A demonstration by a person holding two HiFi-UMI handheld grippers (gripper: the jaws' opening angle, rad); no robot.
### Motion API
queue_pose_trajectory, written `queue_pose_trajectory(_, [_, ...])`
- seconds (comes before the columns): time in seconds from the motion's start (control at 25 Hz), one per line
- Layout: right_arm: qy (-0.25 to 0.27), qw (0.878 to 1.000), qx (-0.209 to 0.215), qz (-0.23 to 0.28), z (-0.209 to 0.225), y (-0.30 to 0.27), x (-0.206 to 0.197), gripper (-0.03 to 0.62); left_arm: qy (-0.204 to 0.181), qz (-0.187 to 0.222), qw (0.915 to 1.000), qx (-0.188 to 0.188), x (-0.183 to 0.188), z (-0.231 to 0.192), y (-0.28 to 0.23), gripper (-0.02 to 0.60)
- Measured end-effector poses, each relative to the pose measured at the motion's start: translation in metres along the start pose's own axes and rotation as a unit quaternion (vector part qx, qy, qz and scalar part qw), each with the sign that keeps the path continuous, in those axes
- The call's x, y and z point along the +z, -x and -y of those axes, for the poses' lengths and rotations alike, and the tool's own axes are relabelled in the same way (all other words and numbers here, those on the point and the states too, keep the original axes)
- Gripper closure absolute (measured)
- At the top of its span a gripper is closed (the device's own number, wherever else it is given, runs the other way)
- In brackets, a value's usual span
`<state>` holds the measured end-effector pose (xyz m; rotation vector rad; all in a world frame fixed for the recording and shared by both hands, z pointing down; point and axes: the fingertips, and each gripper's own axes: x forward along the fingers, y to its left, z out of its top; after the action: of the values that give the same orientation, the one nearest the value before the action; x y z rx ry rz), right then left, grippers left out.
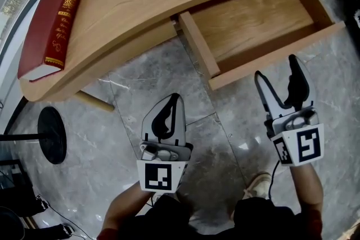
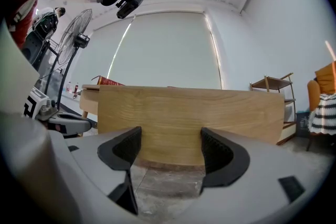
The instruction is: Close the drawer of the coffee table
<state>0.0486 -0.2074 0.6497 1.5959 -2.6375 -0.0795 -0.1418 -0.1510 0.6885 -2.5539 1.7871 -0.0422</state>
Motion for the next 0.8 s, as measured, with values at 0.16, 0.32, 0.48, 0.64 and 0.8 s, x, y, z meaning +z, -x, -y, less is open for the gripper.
queue_pose_trajectory(0.16, [0.002,1.0,0.002,0.008,0.002,-0.018,0.012,0.264,0.001,0.0,1.0,0.0,-0.001,-0.003,-0.002,0.574])
queue_pose_trajectory(0.32, [0.001,1.0,0.006,-0.012,0.005,-0.039,0.013,0.264,0.004,-0.009,1.0,0.0,-0.008,-0.006,-0.006,0.574])
queue_pose_trajectory(0.48, [-0.005,1.0,0.005,-0.01,0.007,-0.056,0.013,0.264,0.007,-0.008,0.9999,0.005,-0.009,-0.008,-0.008,0.574])
queue_pose_trajectory(0.64, [-0.004,1.0,0.001,-0.005,0.007,-0.07,0.013,0.264,0.003,-0.013,0.9999,0.005,-0.012,-0.009,-0.009,0.574])
queue_pose_trajectory(0.8, [-0.001,1.0,0.002,-0.001,0.008,-0.082,0.013,0.264,0.006,-0.014,0.9999,0.008,-0.014,-0.011,-0.01,0.574])
